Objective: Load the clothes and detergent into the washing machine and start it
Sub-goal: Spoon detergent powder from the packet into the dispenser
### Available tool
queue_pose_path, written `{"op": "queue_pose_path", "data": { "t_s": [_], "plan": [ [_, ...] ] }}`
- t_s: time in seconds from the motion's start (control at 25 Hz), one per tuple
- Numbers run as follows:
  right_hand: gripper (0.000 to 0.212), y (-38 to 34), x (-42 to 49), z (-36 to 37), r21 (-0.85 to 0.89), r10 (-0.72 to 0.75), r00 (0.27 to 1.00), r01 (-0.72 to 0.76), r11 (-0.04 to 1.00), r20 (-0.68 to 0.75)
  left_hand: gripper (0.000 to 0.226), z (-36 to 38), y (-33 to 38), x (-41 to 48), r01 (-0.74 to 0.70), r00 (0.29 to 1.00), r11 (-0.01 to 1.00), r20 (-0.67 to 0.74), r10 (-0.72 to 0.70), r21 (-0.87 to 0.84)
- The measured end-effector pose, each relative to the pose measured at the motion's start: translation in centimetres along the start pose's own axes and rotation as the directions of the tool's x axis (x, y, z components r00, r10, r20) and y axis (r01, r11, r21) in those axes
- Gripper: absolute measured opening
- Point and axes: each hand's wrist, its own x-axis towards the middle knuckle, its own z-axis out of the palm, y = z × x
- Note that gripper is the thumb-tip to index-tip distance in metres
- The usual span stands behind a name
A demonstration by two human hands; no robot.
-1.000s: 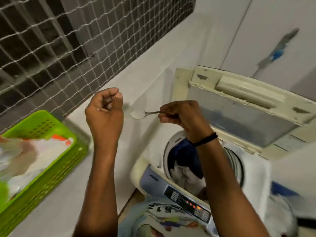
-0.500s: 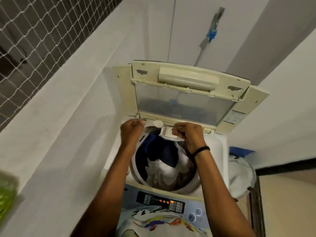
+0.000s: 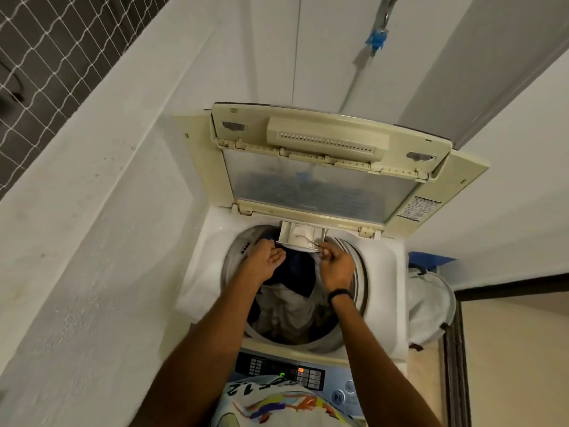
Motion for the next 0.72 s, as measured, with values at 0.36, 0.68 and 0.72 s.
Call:
{"op": "queue_pose_path", "data": {
  "t_s": [0.36, 0.68, 0.72],
  "plan": [
    [0.045, 1.3, -0.9, 0.8, -0.155, -0.28, 0.959, 0.27, 0.95, -0.045, 0.041, 0.5, -0.4, 0.8, 0.059, 0.998, 0.993, 0.031, -0.056, -0.101],
    [0.042, 1.1, 1.0, 1.7, -0.164, -0.249, 0.968, 0.243, 0.956, -0.017, 0.045, 1.2, -0.3, 0.8, 0.073, 0.996, 0.988, 0.051, -0.067, -0.137],
    [0.042, 1.1, 1.2, 1.8, -0.156, -0.233, 0.972, 0.228, 0.961, -0.011, 0.045, 1.2, -0.3, 0.8, 0.074, 0.996, 0.987, 0.053, -0.067, -0.14]
  ]
}}
